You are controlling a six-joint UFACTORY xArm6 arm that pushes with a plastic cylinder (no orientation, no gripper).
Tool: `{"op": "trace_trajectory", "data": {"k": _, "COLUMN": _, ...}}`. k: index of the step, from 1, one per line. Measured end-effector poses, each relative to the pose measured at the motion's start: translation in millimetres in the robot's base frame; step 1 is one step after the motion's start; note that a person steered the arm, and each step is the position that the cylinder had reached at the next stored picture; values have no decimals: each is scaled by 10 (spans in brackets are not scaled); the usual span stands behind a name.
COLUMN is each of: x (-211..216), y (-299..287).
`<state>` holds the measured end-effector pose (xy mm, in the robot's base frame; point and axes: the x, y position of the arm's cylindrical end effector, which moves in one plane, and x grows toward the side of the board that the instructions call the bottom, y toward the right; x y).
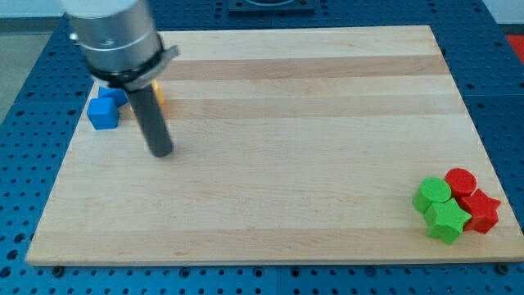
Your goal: Push the blue cube along with the yellow hexagon towards the center top
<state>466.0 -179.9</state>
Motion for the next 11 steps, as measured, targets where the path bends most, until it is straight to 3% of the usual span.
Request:
{"op": "trace_trajectory", "data": {"k": 2, "x": -33, "y": -915}}
{"op": "trace_trajectory", "data": {"k": 3, "x": -258, "y": -1113}}
{"op": "trace_trajectory", "data": {"k": 4, "x": -453, "y": -1129}}
{"op": "trace_trajectory", "data": {"k": 8, "x": -572, "y": -867}}
{"op": "trace_trajectory", "data": {"k": 11, "x": -1102, "y": -312}}
